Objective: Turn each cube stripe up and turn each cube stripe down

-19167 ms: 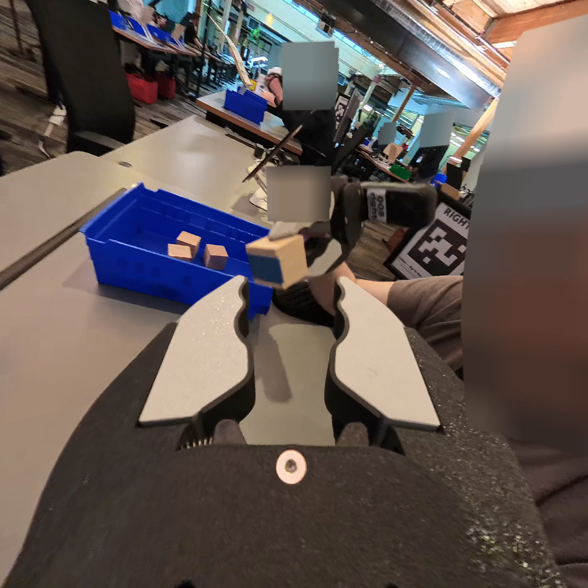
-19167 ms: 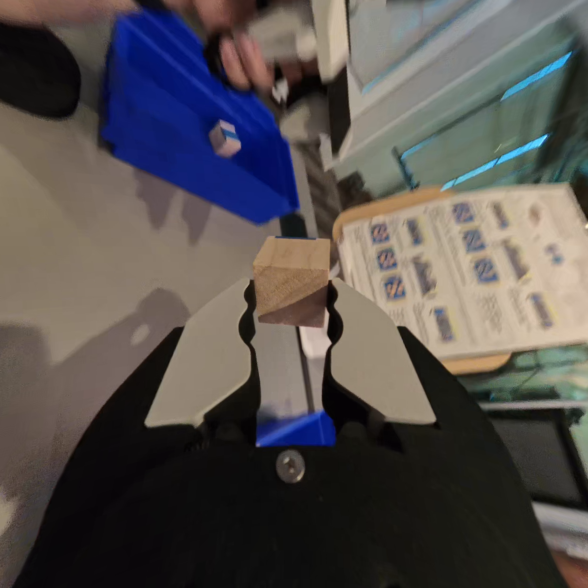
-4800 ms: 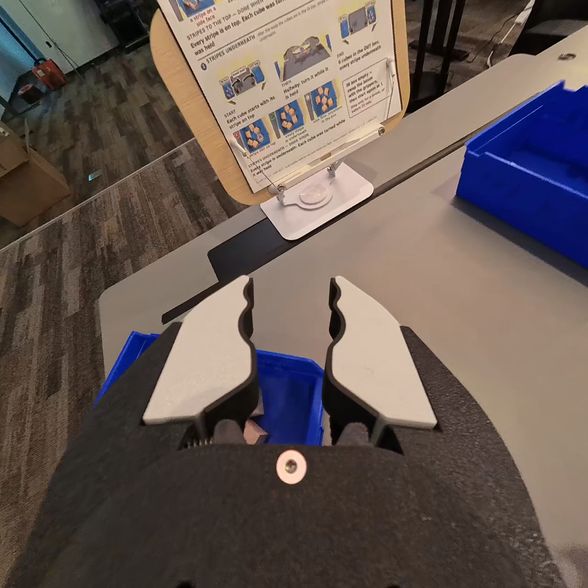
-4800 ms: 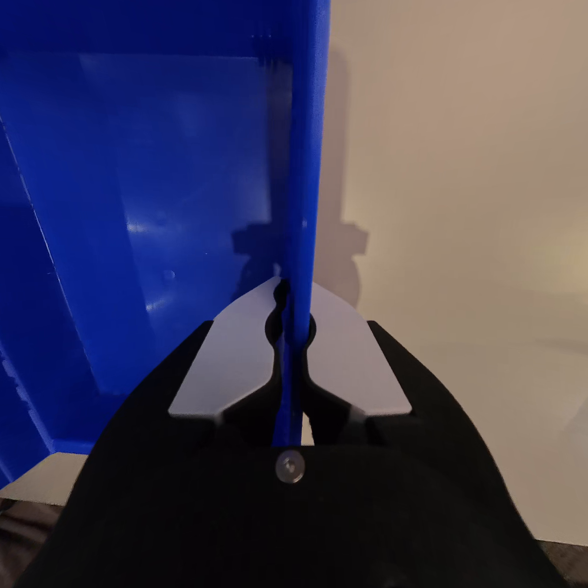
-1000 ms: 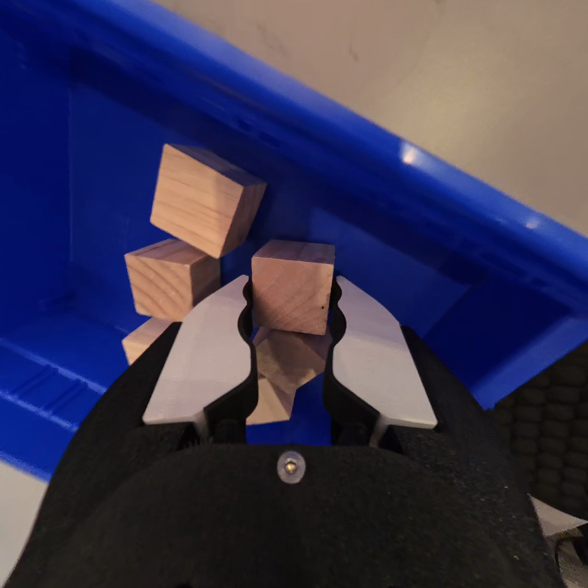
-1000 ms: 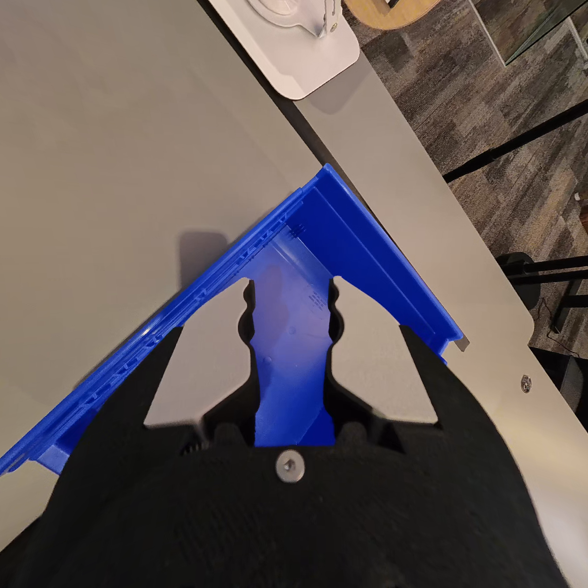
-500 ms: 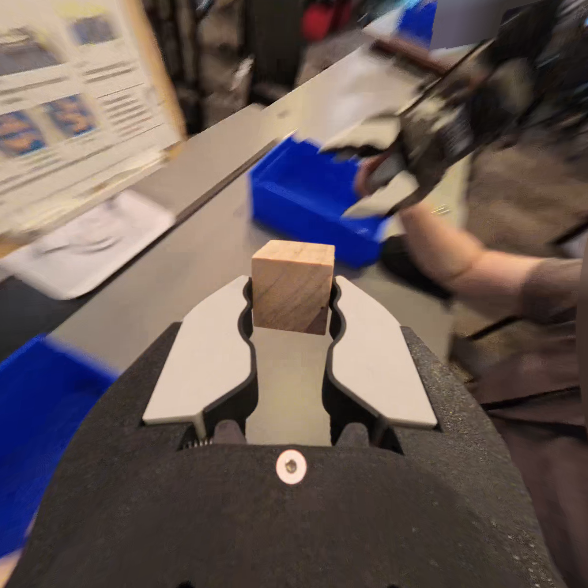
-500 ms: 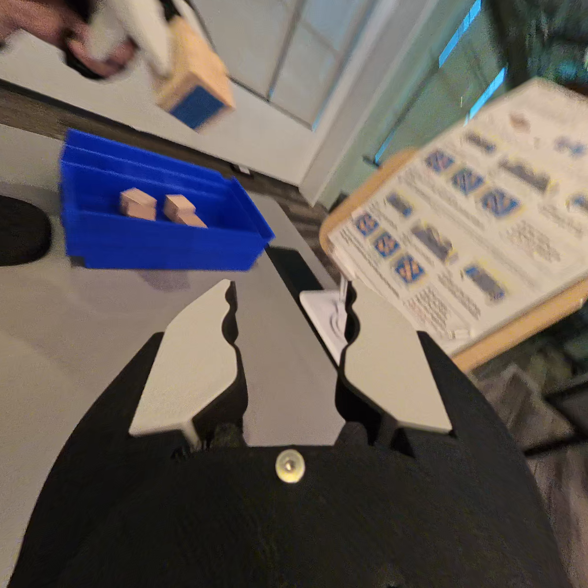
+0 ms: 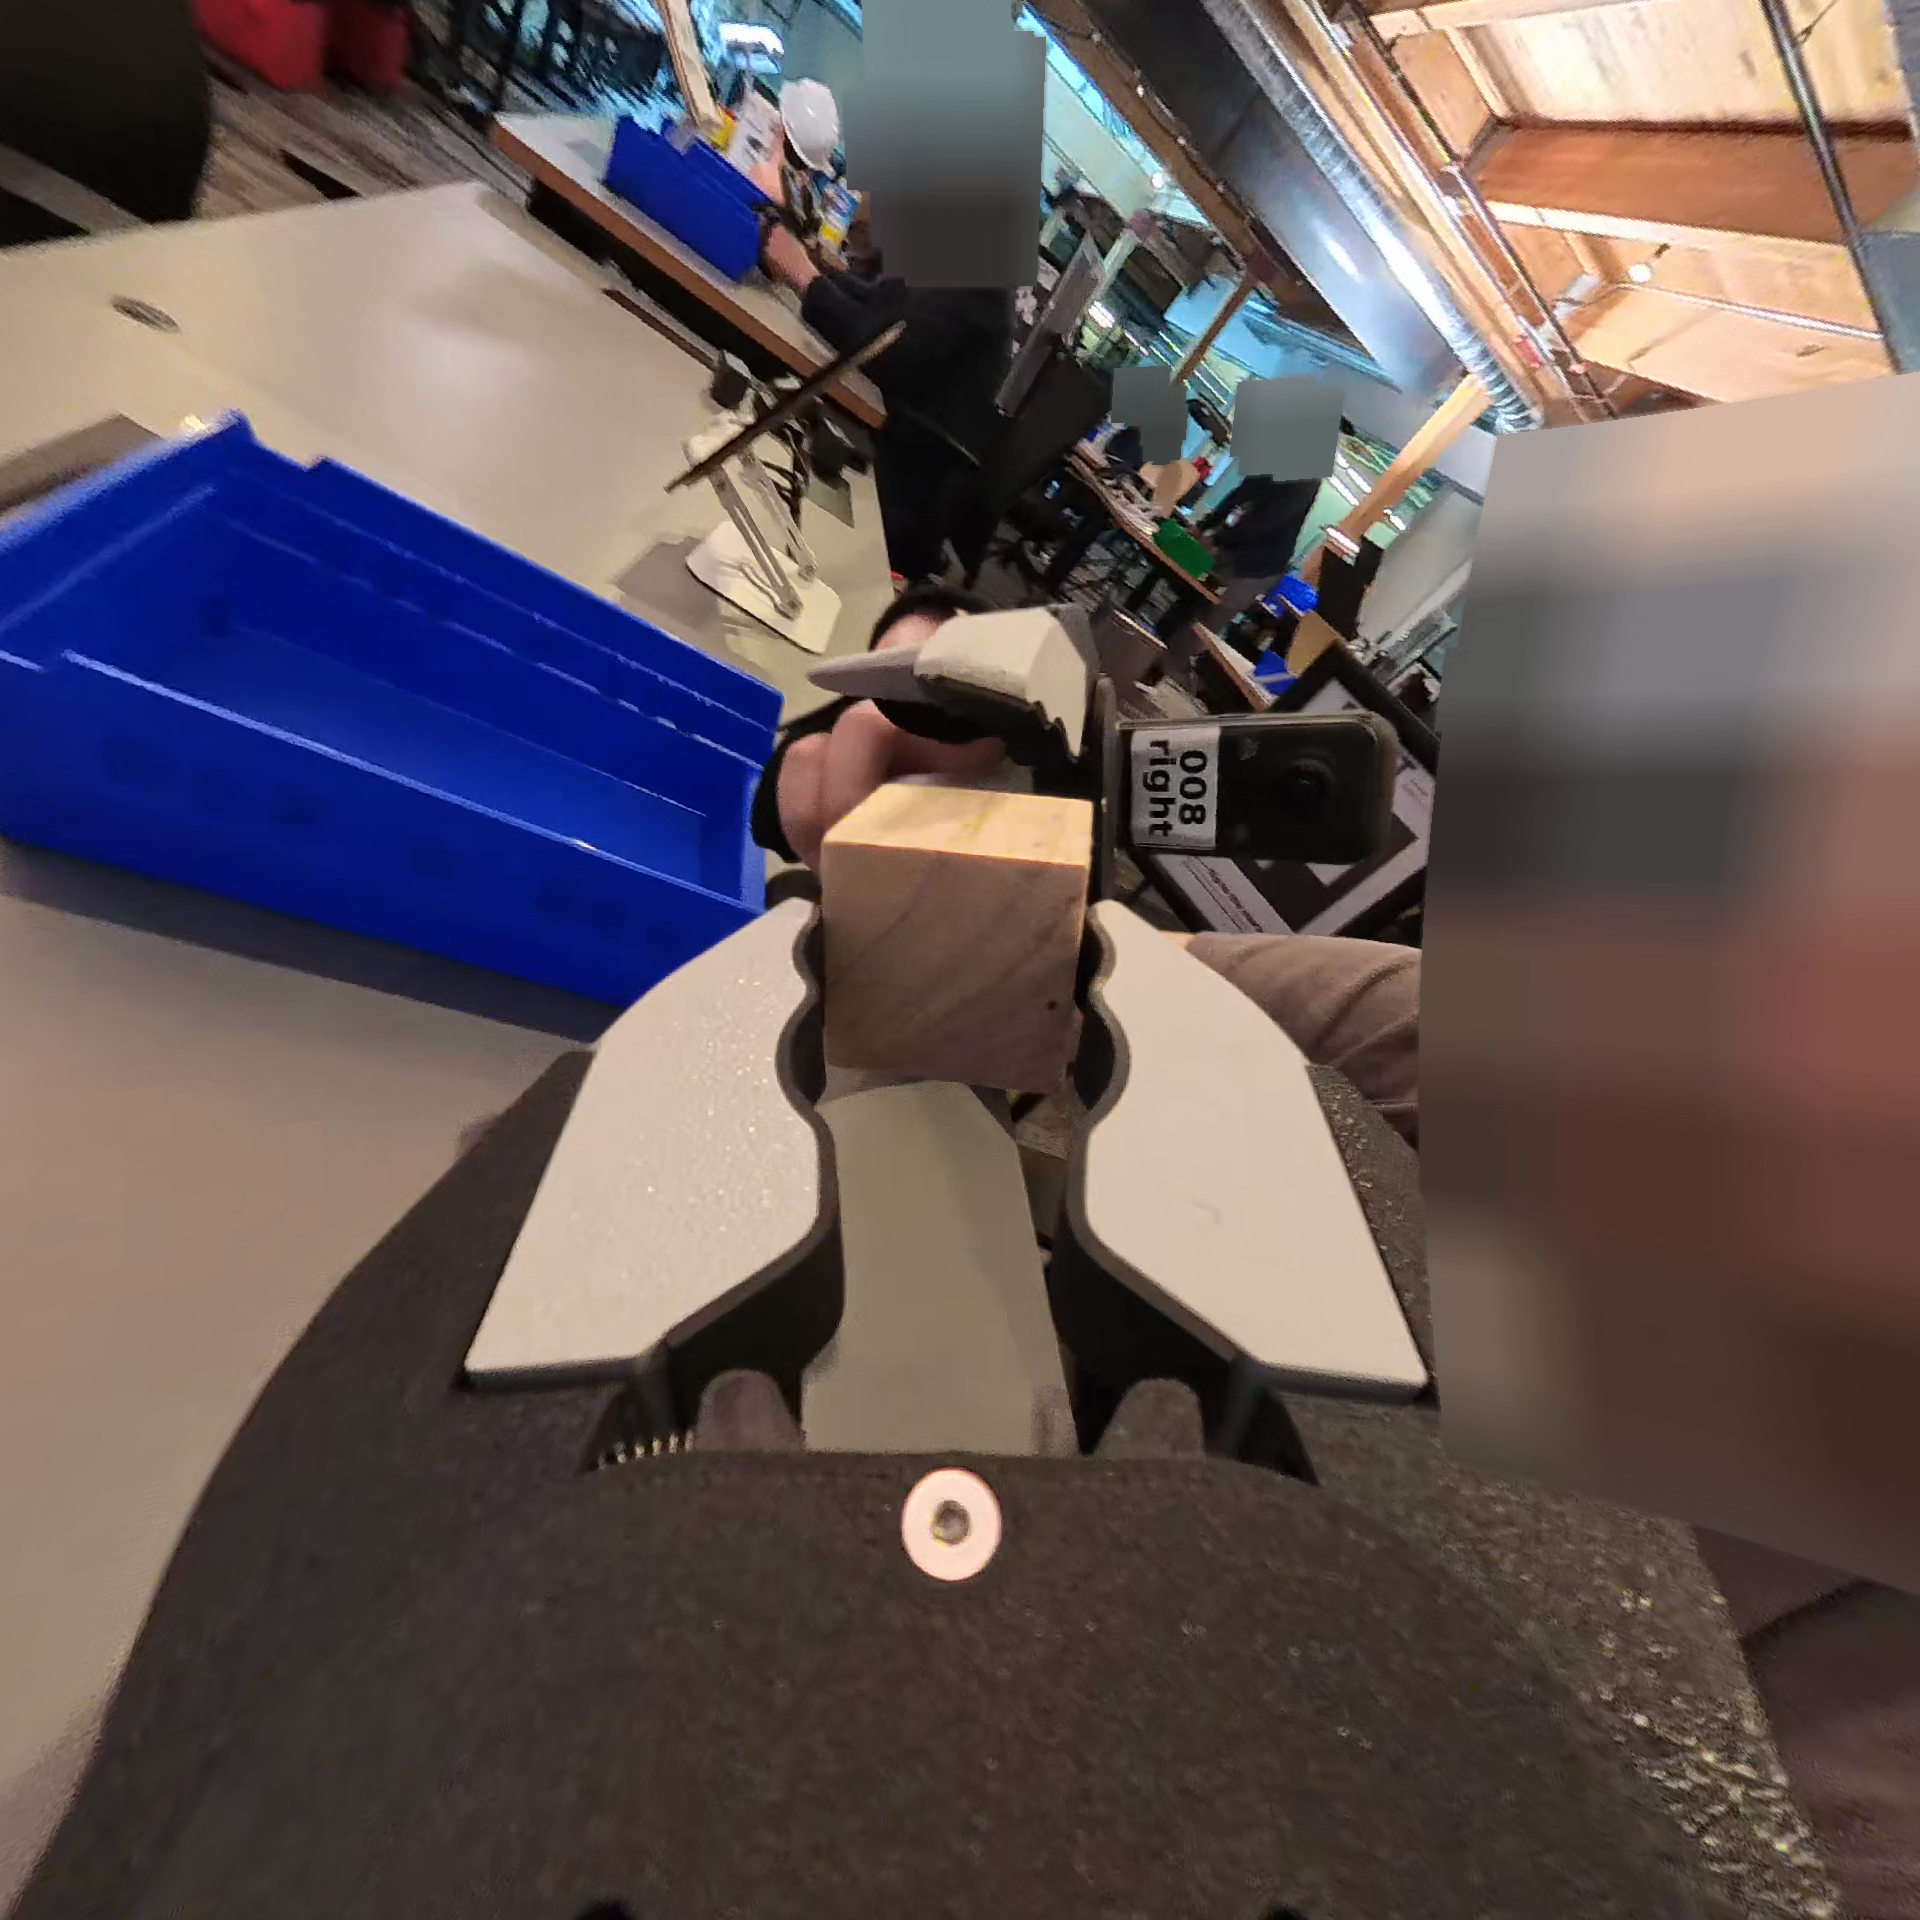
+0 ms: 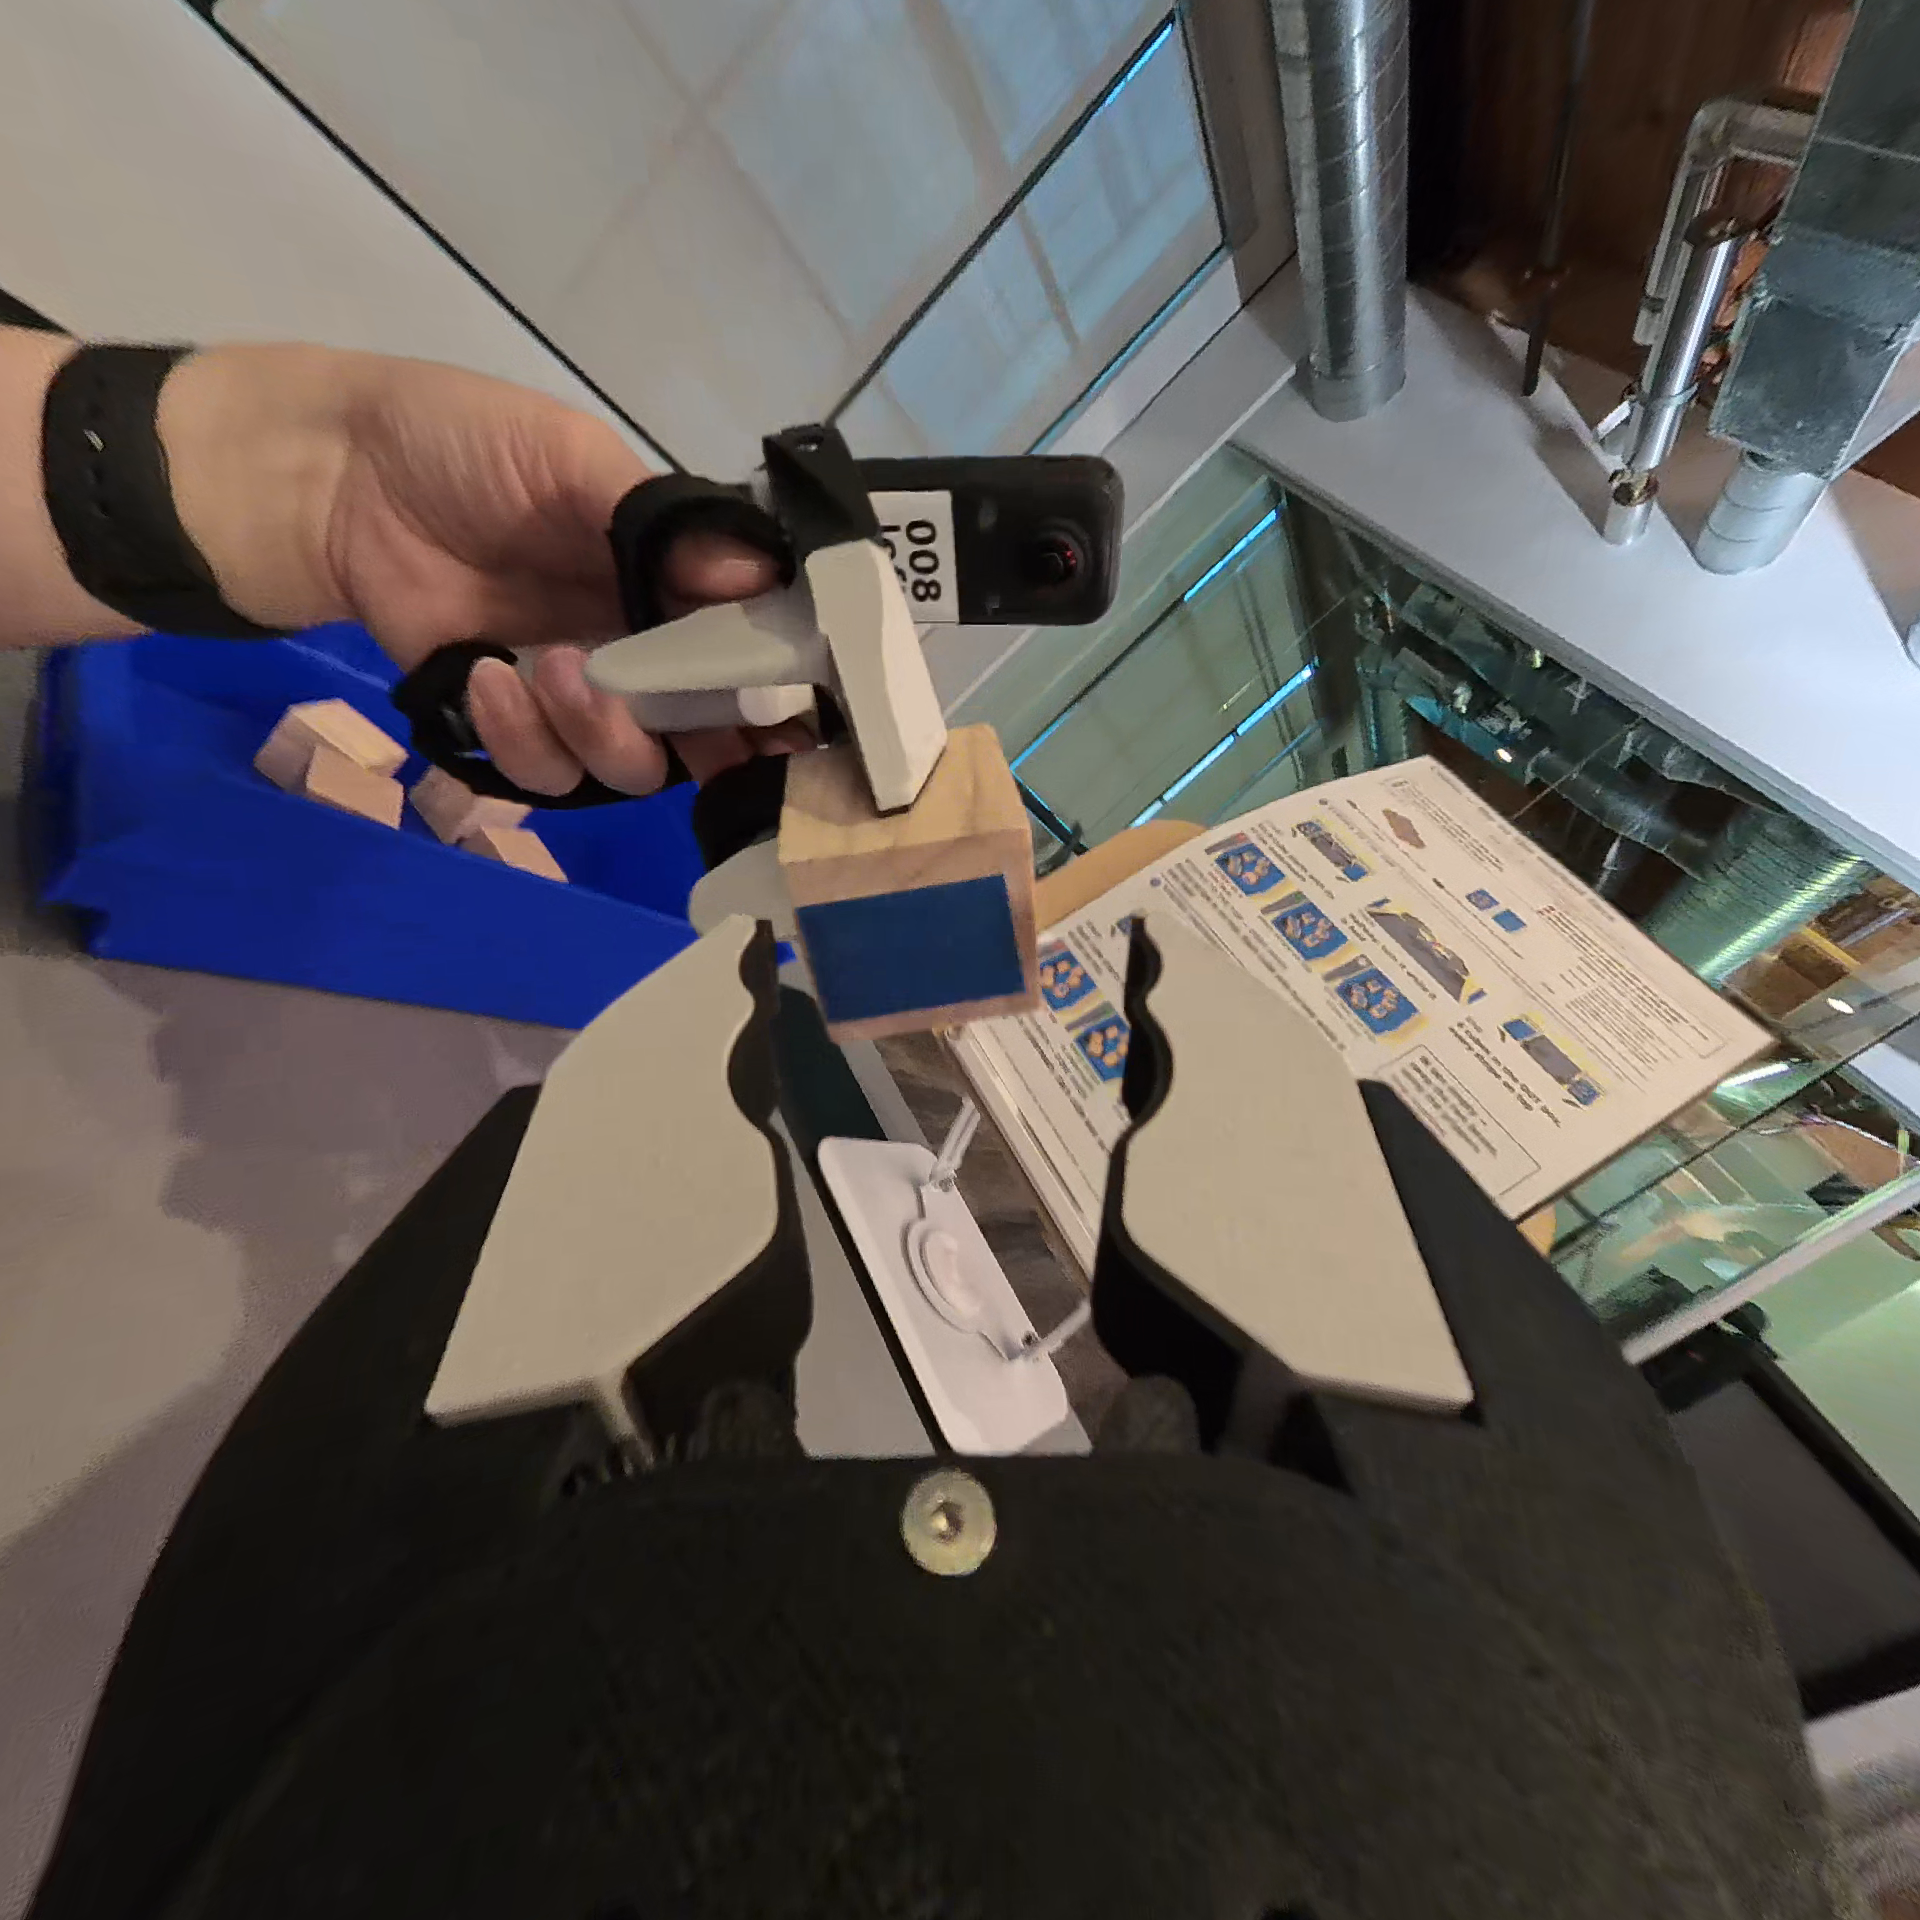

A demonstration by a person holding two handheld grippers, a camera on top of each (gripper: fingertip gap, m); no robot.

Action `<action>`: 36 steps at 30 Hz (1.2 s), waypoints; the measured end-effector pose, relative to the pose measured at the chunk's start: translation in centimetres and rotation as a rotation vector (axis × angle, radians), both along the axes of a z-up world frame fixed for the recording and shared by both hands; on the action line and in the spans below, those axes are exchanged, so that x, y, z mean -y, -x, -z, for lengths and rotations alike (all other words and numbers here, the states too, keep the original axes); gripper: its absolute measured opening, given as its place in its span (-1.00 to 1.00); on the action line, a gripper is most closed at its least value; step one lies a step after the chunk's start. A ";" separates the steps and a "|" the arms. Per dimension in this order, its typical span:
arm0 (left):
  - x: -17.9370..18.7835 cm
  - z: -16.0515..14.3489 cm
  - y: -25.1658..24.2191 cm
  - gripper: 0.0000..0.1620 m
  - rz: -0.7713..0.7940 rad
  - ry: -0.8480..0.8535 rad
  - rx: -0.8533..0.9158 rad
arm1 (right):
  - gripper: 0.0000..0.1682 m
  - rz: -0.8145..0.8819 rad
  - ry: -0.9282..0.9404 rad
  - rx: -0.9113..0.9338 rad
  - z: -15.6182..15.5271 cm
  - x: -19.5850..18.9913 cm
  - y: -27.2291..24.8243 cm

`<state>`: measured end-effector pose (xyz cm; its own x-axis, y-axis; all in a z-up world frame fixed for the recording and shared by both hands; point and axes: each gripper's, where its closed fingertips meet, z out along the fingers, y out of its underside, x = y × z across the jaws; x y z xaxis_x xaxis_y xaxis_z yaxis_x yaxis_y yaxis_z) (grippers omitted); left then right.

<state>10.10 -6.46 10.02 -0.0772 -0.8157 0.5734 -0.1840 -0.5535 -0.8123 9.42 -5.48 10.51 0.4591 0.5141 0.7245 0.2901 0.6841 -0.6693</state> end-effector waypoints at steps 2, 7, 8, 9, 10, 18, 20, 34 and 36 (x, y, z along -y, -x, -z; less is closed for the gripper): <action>0.4 0.9 -0.6 -0.44 0.036 0.027 -0.017 | -0.31 0.026 -0.017 0.046 0.9 -0.4 0.4; -0.2 1.9 -1.0 -0.43 0.019 0.028 -0.045 | -0.46 0.040 0.037 0.121 2.4 -1.2 0.6; -0.2 1.7 -1.0 -0.41 0.019 0.024 -0.037 | -0.47 0.022 0.051 0.113 2.2 -1.1 0.6; -0.3 1.4 -0.9 -0.40 0.016 0.011 -0.023 | -0.46 0.007 0.069 0.112 2.1 -1.0 0.4; -0.5 1.1 -0.8 -0.39 -0.001 -0.007 -0.012 | -0.46 0.003 0.087 0.115 1.9 -1.0 0.2; -3.3 0.1 3.1 -0.43 -0.218 -0.112 -0.077 | -0.47 0.609 0.861 0.218 7.0 -11.4 -16.6; -3.5 0.4 3.7 -0.44 -0.244 -0.111 -0.111 | -0.46 0.853 1.130 0.187 12.3 -14.0 -23.0; -3.2 1.1 3.9 -0.46 -0.235 -0.104 -0.166 | -0.45 1.312 1.557 0.212 25.1 -15.5 -31.6; -3.2 1.3 3.8 -0.47 -0.232 -0.103 -0.171 | -0.45 1.325 1.560 0.203 25.3 -15.6 -31.9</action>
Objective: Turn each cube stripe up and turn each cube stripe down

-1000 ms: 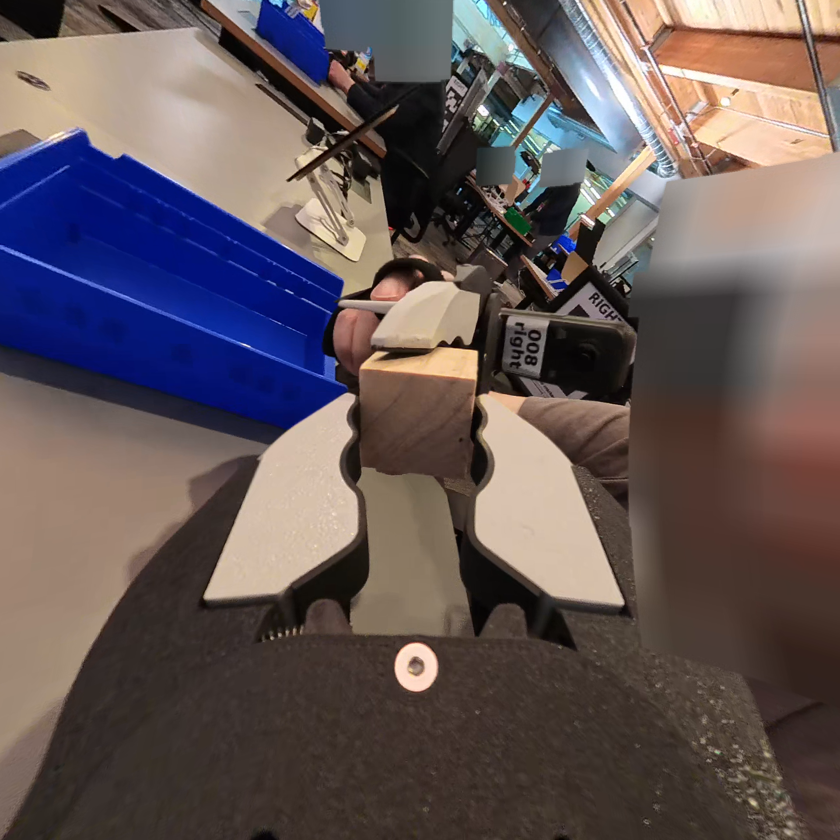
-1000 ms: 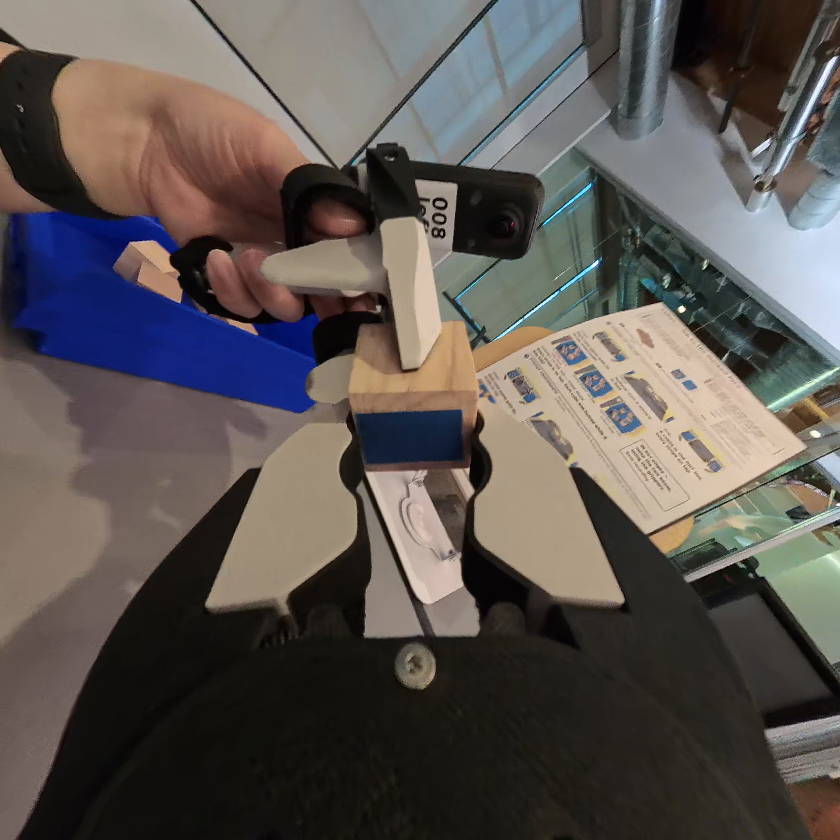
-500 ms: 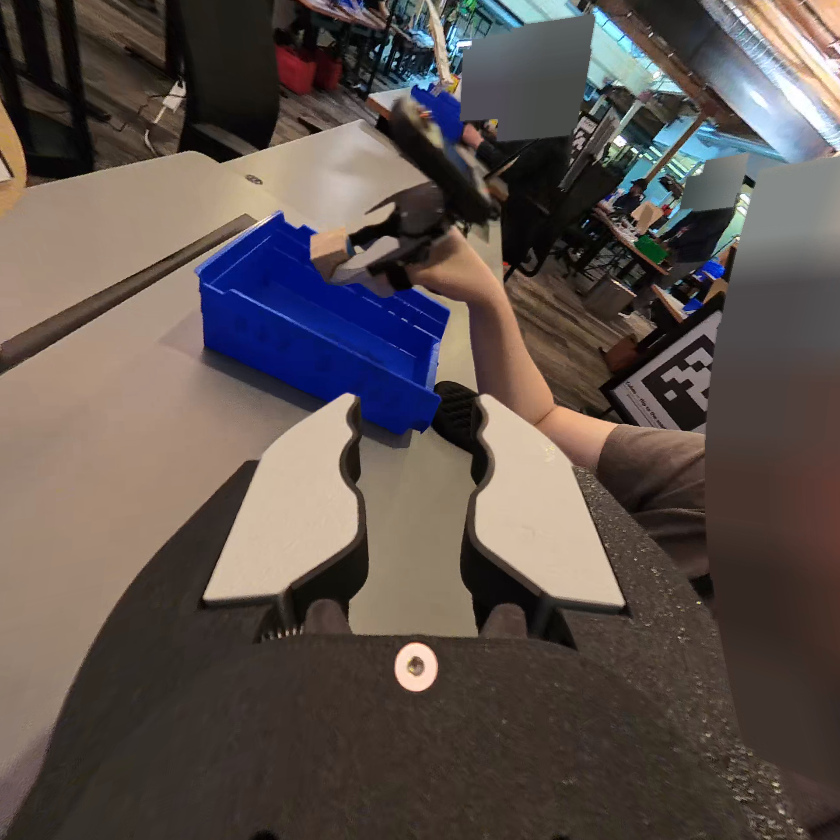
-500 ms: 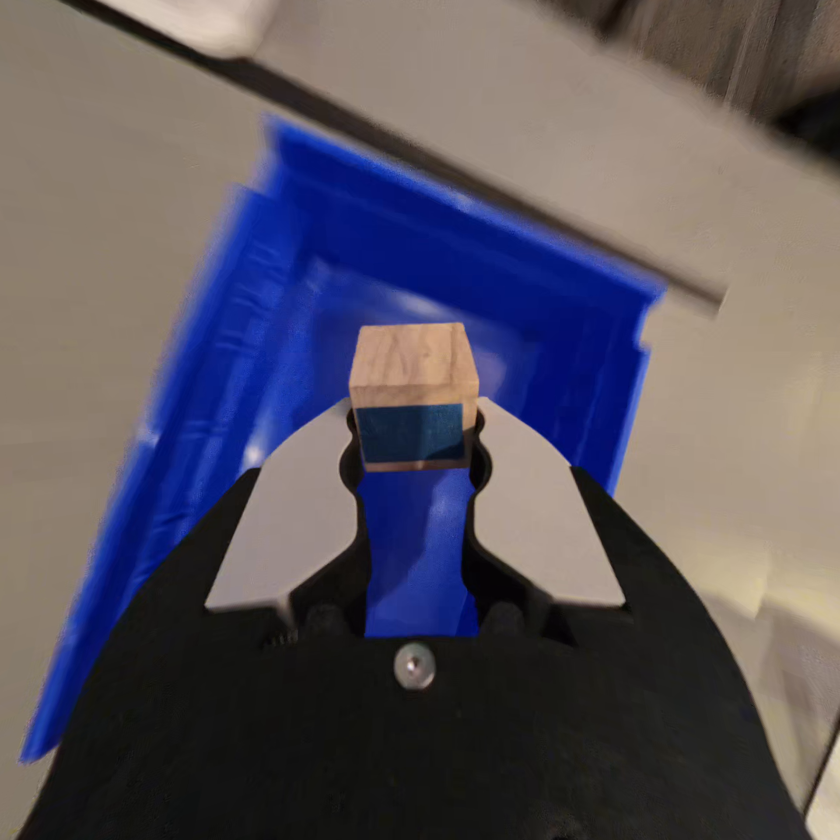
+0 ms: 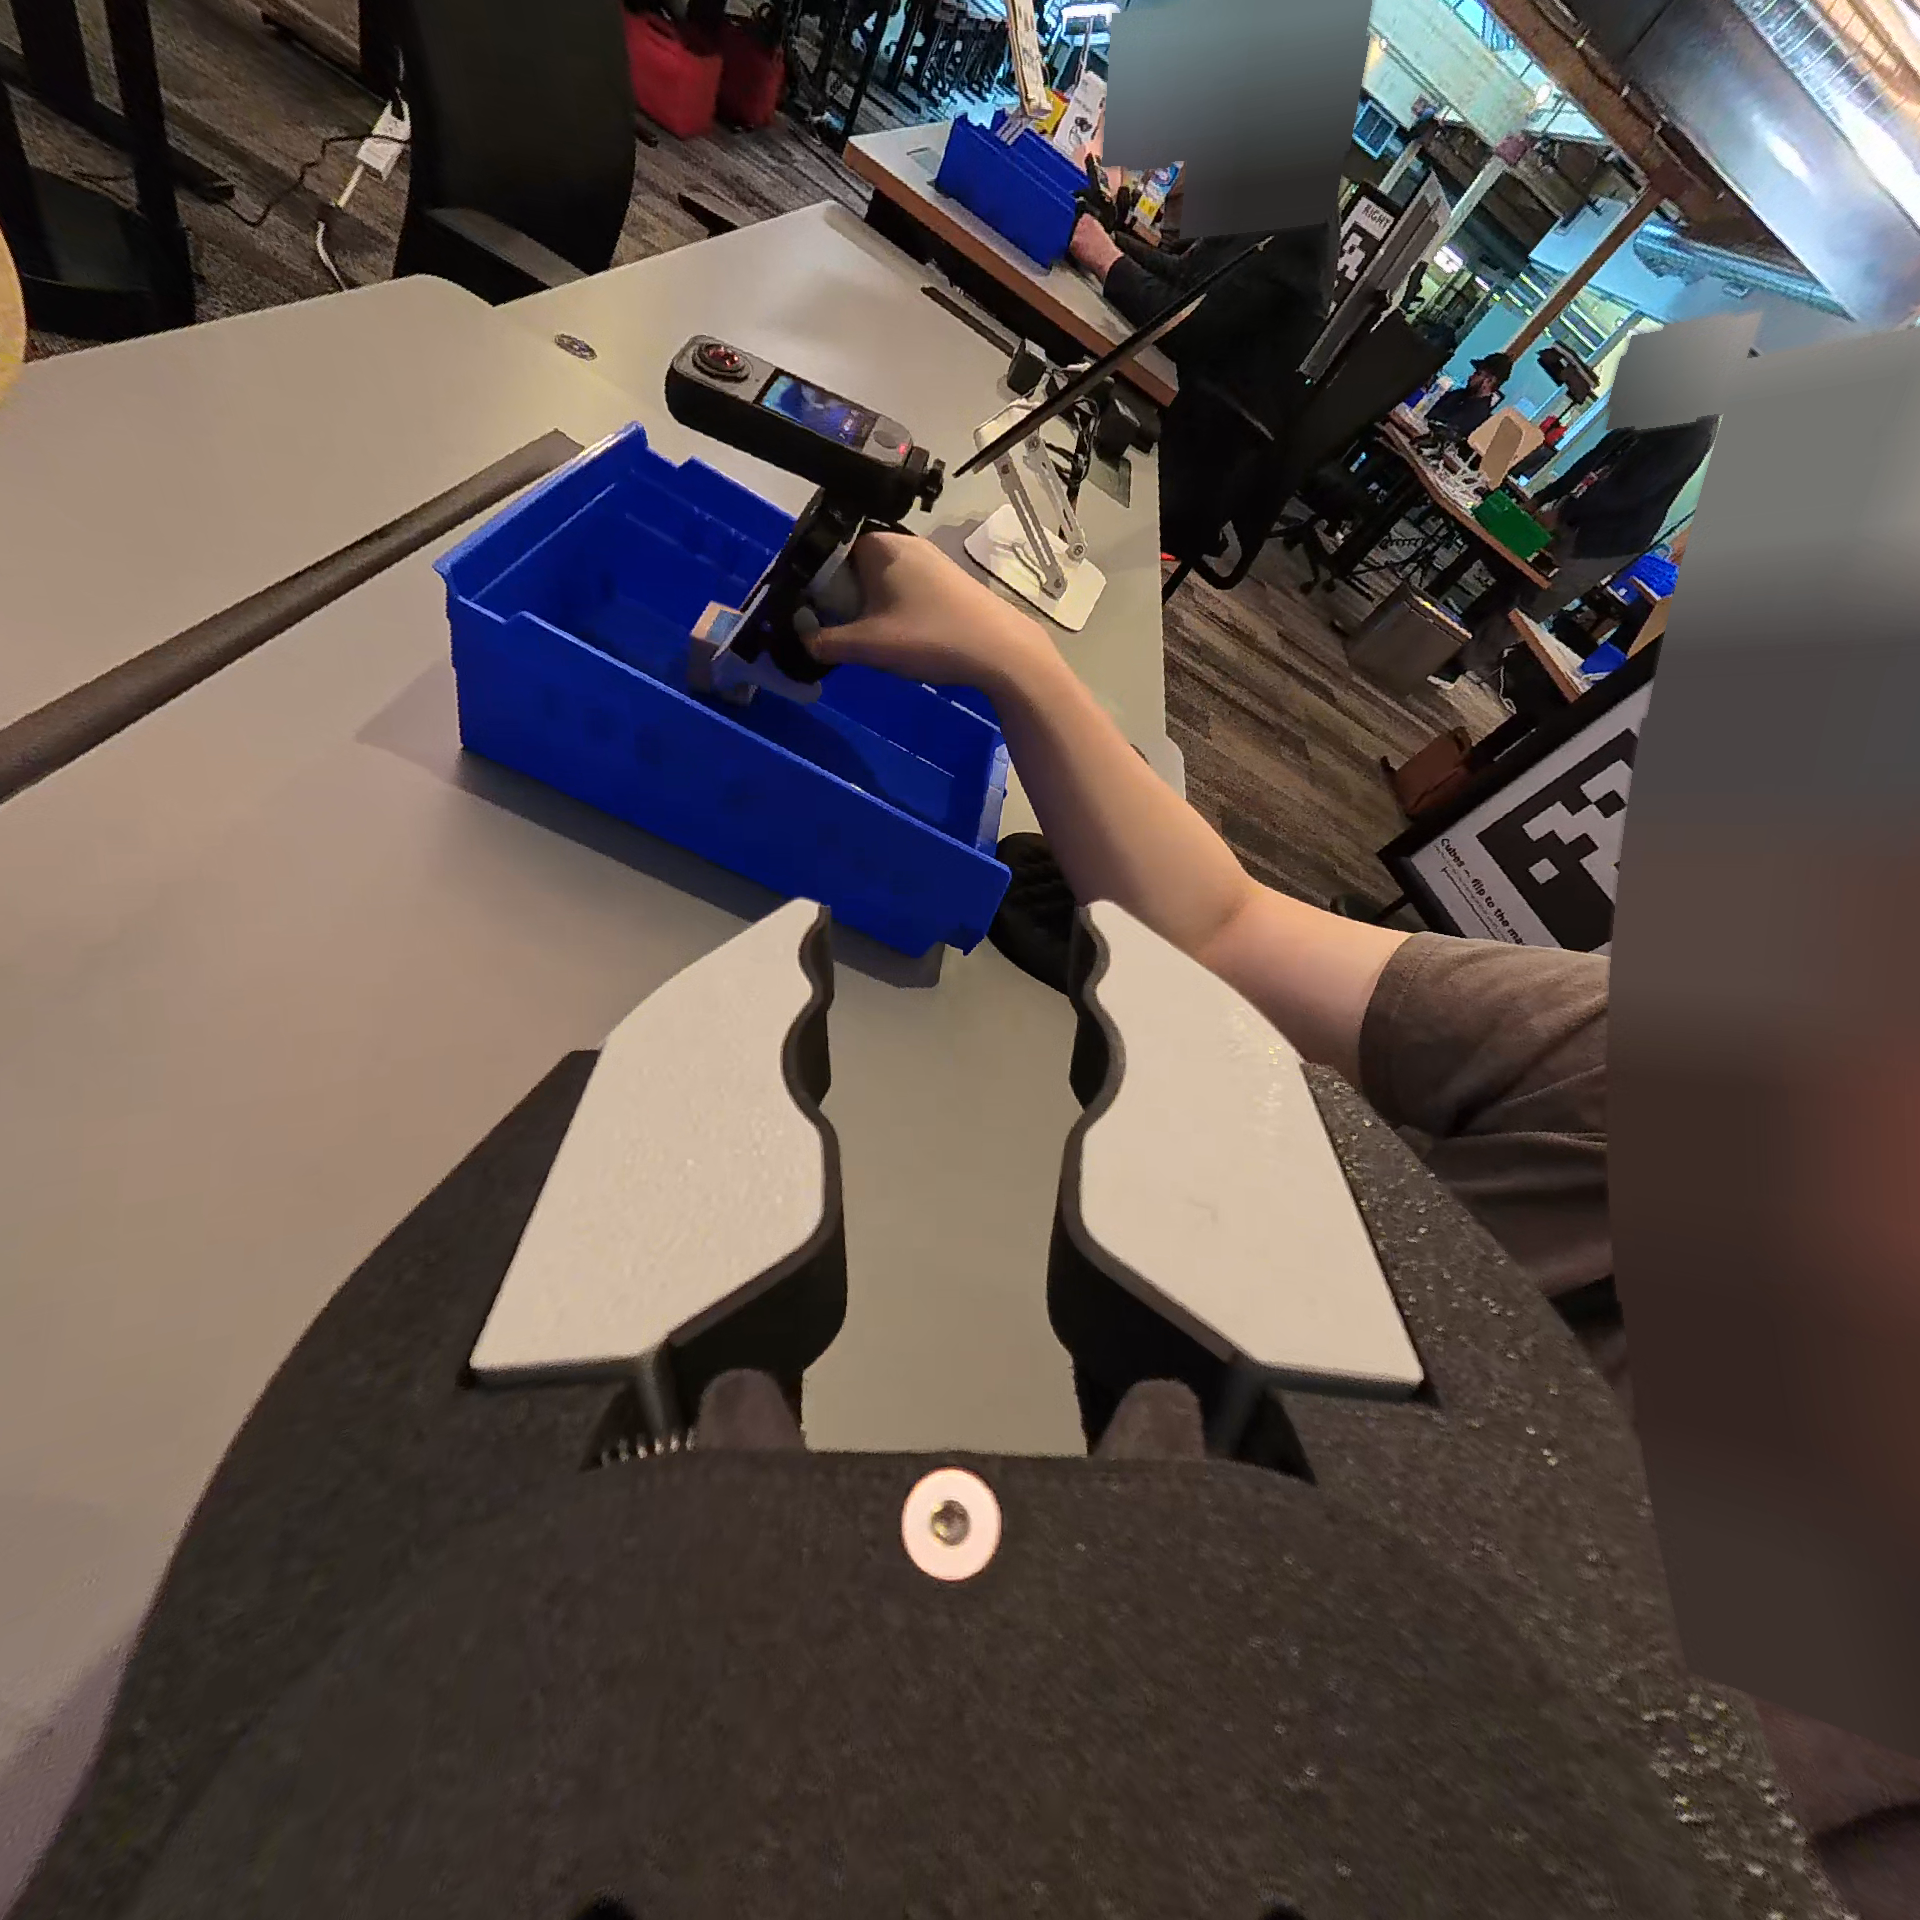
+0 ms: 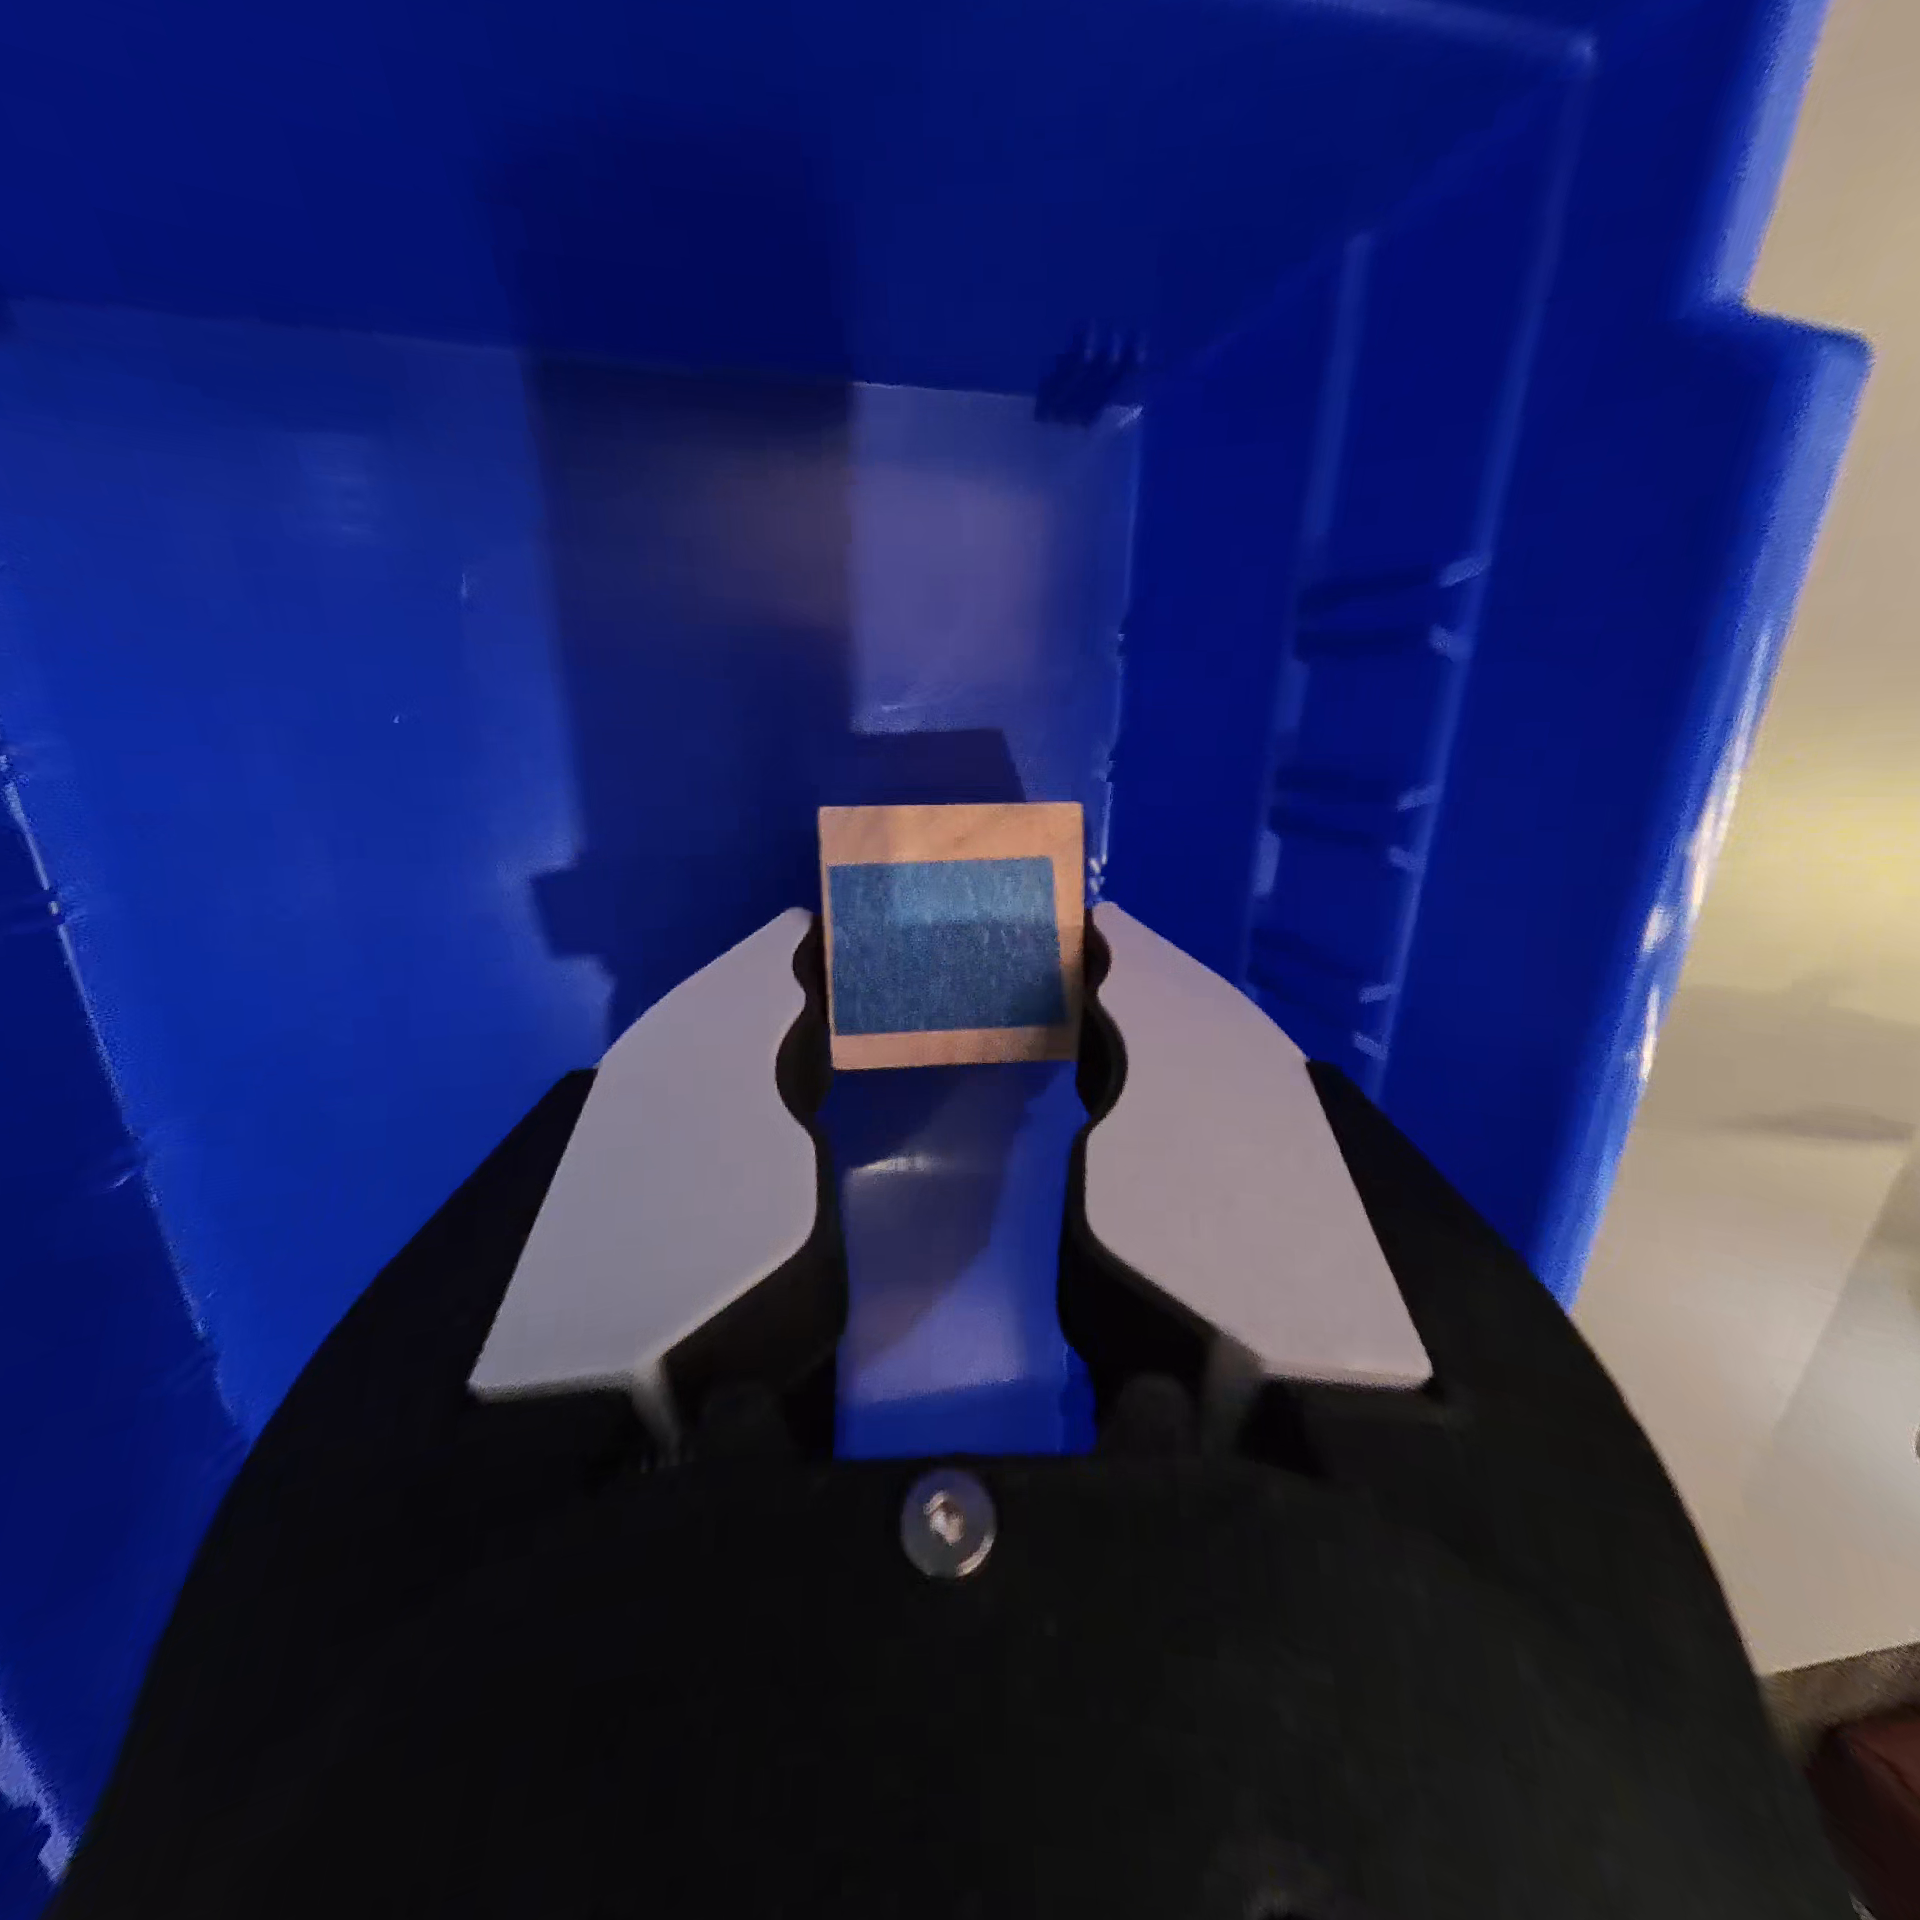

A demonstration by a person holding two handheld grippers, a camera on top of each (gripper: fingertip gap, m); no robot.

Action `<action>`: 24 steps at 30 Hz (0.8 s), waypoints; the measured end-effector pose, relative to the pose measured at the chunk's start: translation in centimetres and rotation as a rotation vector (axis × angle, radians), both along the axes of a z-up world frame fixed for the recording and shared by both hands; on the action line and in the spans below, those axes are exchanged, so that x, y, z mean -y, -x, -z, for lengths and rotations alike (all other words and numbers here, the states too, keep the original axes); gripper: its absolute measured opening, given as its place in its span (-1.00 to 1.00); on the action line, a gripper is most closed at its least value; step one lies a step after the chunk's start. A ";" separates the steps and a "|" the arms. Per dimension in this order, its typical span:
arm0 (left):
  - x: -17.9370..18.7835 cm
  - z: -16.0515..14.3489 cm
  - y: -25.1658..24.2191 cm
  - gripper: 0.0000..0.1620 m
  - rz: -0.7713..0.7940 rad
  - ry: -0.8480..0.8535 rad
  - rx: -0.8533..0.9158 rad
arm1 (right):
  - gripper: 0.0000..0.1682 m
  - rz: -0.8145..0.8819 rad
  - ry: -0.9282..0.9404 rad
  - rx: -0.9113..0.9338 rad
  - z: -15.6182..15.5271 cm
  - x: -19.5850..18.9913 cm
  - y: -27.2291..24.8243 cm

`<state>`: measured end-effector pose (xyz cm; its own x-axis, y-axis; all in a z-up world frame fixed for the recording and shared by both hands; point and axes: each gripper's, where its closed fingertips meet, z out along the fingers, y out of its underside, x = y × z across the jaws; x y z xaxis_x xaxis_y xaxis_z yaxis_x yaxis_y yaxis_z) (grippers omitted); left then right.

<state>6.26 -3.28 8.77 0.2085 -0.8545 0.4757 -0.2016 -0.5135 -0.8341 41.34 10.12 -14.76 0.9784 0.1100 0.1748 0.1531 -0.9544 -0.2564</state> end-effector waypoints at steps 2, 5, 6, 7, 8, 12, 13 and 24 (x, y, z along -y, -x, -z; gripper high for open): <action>0.0 0.0 0.0 -0.47 -0.003 -0.002 -0.002 | -0.42 0.001 -0.004 0.003 0.0 -0.1 -0.2; 0.0 -0.1 0.4 -0.47 -0.008 -0.005 -0.005 | -0.34 -0.023 -0.048 -0.002 -1.3 -0.5 0.4; -0.1 -0.2 0.8 -0.47 -0.015 -0.009 -0.012 | -0.34 -0.038 -0.085 -0.003 -2.3 -0.7 0.7; -0.1 -0.3 1.3 -0.47 -0.025 -0.018 -0.022 | -0.34 -0.052 -0.134 -0.001 -3.5 -1.0 1.1; -0.2 -0.5 1.9 -0.48 -0.038 -0.033 -0.030 | -0.34 -0.068 -0.187 -0.003 -4.9 -1.2 1.5; -1.8 -1.4 6.5 -0.49 -0.204 -0.162 -0.107 | -0.34 -0.161 -0.339 -0.053 -9.1 -1.2 4.2; -2.6 -1.6 8.1 -0.48 -0.277 -0.213 -0.143 | -0.34 -0.188 -0.354 -0.060 -9.6 -1.1 4.8; -6.7 7.4 20.9 -0.52 -0.472 -0.409 -0.814 | -0.34 -0.321 -0.313 -0.107 -9.4 0.0 7.5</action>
